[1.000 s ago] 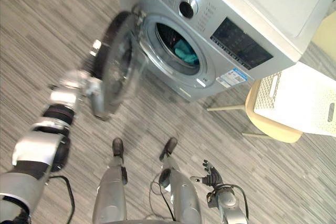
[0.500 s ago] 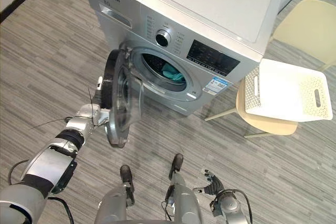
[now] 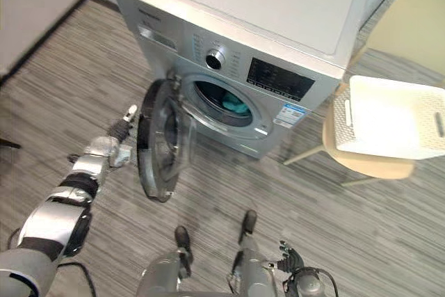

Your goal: Pick up the laundry basket with both hands and put the clothes into the washing machine.

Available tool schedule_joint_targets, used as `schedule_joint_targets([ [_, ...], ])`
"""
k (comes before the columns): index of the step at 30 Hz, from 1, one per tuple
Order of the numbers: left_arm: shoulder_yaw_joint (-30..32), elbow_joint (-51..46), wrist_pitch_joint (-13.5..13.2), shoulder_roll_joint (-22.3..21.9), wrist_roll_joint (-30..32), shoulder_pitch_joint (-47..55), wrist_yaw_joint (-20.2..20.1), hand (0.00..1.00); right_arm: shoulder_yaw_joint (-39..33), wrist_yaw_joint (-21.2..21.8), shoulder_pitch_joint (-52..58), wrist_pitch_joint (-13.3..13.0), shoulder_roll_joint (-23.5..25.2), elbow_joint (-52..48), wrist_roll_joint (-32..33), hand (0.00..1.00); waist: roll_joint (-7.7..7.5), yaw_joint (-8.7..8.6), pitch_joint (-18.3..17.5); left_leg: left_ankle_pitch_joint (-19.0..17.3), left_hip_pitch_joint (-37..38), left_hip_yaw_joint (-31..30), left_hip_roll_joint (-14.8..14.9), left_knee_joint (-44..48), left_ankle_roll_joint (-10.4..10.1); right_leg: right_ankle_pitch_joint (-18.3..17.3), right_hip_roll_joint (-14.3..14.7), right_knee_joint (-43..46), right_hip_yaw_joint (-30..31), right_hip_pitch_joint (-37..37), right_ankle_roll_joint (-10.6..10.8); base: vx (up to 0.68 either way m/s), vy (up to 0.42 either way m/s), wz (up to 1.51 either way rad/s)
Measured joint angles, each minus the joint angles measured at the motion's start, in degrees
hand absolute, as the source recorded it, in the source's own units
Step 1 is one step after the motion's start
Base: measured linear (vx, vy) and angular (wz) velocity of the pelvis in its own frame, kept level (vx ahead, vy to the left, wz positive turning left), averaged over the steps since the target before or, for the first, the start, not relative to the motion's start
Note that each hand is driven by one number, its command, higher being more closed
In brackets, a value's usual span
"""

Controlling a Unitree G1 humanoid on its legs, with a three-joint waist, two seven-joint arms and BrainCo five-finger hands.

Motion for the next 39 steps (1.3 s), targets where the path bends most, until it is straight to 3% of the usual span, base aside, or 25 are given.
schedule_joint_targets([
  [3, 0.5, -11.6, -2.5, 5.6, -1.2, 6.4, -1.1, 0.00, -0.1, 0.3, 0.6, 0.0, -0.7, 1.7, 0.4, 0.00, 3.11, 0.83, -1.9, -1.0, 1.6, -0.8, 0.7, -0.3, -0.1, -1.6, 0.6, 0.1, -0.8, 1.9, -0.1, 0.01, 0.004, 0.11],
  [5, 0.4, -15.2, -2.5, 5.3, -1.3, 8.8, -1.8, 0.00, 0.0, 0.3, 0.6, -0.1, -1.3, 2.8, 0.5, 0.00, 3.70, 1.11, -2.3, -1.1, 2.5, -1.3, 0.7, -1.1, 0.0, -2.0, 0.7, 0.0, -1.3, 2.9, 0.1, -0.03, 0.014, 0.17],
  [8, -4.4, -23.5, -2.3, 1.9, -3.8, 13.1, -3.2, 0.00, 0.2, 0.3, 0.4, -0.1, -1.0, 4.2, 0.5, 0.00, 3.45, 1.00, -2.4, -0.9, 2.5, -2.4, 0.5, -2.4, -0.2, -2.1, 0.5, -0.3, -1.4, 2.9, 0.3, -0.03, 0.023, 0.16],
  [11, -13.0, -28.9, -2.2, 0.9, -11.3, 13.3, -4.4, 0.00, 0.8, 0.3, -1.7, -0.1, -0.7, 6.7, 0.7, 0.00, 2.78, -0.79, -2.5, -0.2, 2.5, -3.1, -0.3, -4.4, -0.7, -2.2, 0.4, -1.4, -0.8, 2.5, 0.4, 0.00, 0.029, 0.02],
  [13, -15.5, -30.6, -2.2, 0.6, -14.2, 12.9, -5.3, 0.00, 0.9, 0.2, -2.8, 0.2, -0.3, 7.2, 1.2, 0.00, 2.78, -2.47, -2.5, 0.2, 2.7, -3.2, -0.3, -5.0, -0.8, -2.4, 0.5, -1.4, -0.6, 2.4, 0.7, 0.05, 0.023, -0.11],
  [15, -15.1, -30.5, -2.1, 0.1, -14.2, 12.6, -5.6, 0.00, 1.3, 0.2, -3.3, 0.3, -0.3, 7.2, 1.2, 0.00, 2.76, -3.06, -2.5, 0.5, 3.1, -3.2, -0.3, -5.1, -1.1, -2.3, 1.1, -1.4, 0.4, 2.1, 0.7, 0.10, 0.017, -0.28],
  [18, -7.4, -29.1, -2.0, -4.7, -10.0, 12.5, -4.5, 0.00, 1.3, 0.2, -3.4, 0.4, -0.3, 7.3, 2.2, 0.00, 2.75, -3.04, -2.5, 0.6, 4.0, -2.7, -0.2, -5.6, -1.1, -1.6, 1.8, -1.4, 0.9, 2.1, 0.8, 0.13, 0.008, -0.21],
  [19, -0.9, -27.8, -1.9, -7.5, -7.0, 12.4, -3.1, 0.00, 1.3, 0.2, -3.5, 0.4, -0.2, 7.3, 2.2, 0.00, 2.71, -3.07, -2.4, 0.9, 4.3, -2.6, 0.1, -6.3, -1.0, -1.3, 2.3, -1.4, 1.0, 2.0, 0.3, 0.15, -0.004, -0.12],
  [21, 9.9, -27.4, -1.5, -10.1, -0.6, 12.4, 0.8, 0.00, 1.3, 0.2, -3.6, 0.3, 0.0, 7.3, 2.2, 0.00, 2.51, -3.07, -2.3, 0.9, 4.6, -2.4, 0.6, -6.5, -1.1, -1.4, 2.6, -1.4, 1.0, 2.0, 0.0, 0.16, 0.006, -0.12],
  [23, 22.8, -31.9, -0.3, -13.2, 8.2, 13.4, 8.8, 0.00, 1.1, 0.2, -3.5, -0.1, 0.2, 7.2, 2.2, 0.00, 2.40, -2.81, -2.0, 1.0, 4.8, -2.6, 0.8, -6.6, -1.1, -1.5, 2.9, -1.4, 1.3, 2.0, -0.1, 0.13, 0.012, -0.08],
  [25, 29.2, -39.0, 0.5, -13.9, 14.6, 16.0, 14.1, 0.00, 0.3, 0.2, -3.1, -0.5, 0.2, 6.7, 2.2, 0.00, 2.03, -2.60, -1.4, 1.0, 5.1, -2.6, 0.6, -6.6, -1.1, -1.5, 2.9, -1.4, 1.7, 2.1, -0.1, 0.08, 0.010, -0.07],
  [28, 37.4, -42.1, 1.5, -13.0, 20.6, 17.9, 18.9, 0.00, -0.7, 0.2, -1.0, -0.8, 0.7, 4.2, 2.1, 0.00, 1.50, -1.58, -0.9, 0.9, 5.6, -2.7, 0.5, -6.5, -1.1, -1.5, 2.7, -1.4, 1.8, 2.9, -0.1, 0.05, 0.034, 0.06],
  [29, 41.3, -42.0, 2.2, -9.6, 22.1, 19.7, 20.4, 0.00, -1.1, 0.5, 0.2, -0.7, 1.3, 2.0, 1.8, 0.00, 0.46, -0.99, -0.2, 0.9, 5.3, -3.1, 0.7, -6.0, -1.1, -1.5, 2.7, -1.4, 1.8, 3.2, -0.1, 0.00, 0.016, 0.11],
  [32, 44.3, -41.2, 3.2, -5.1, 21.7, 20.9, 20.3, 0.00, -1.0, 1.6, 1.1, -0.3, 1.4, -0.4, 1.1, 0.00, -0.92, 0.21, 1.0, -0.2, 4.4, -3.6, 1.0, -5.4, -0.9, -1.8, 2.8, -1.4, 1.4, 2.8, 0.1, -0.04, 0.012, 0.14],
  [34, 45.0, -34.7, 3.1, 0.5, 19.4, 20.7, 19.6, 0.00, -0.5, 2.2, 1.1, 0.4, 1.8, -2.5, 0.9, 0.00, -3.14, 0.82, 2.4, -1.0, 1.2, -4.5, 1.9, -2.0, -0.9, -1.9, 2.9, -1.4, 0.9, 1.8, 0.0, -0.12, -0.013, 0.22],
  [39, 41.3, -20.7, 3.3, 5.0, 14.2, 14.5, 15.5, 0.00, 3.6, 2.5, 2.7, 0.3, 2.1, -9.3, 1.6, 0.00, -6.89, 2.09, 4.9, -1.9, -4.6, -6.6, 3.5, 3.1, -1.3, -1.1, 3.6, -1.4, -0.6, -0.6, -0.9, -0.09, -0.010, 0.12],
])
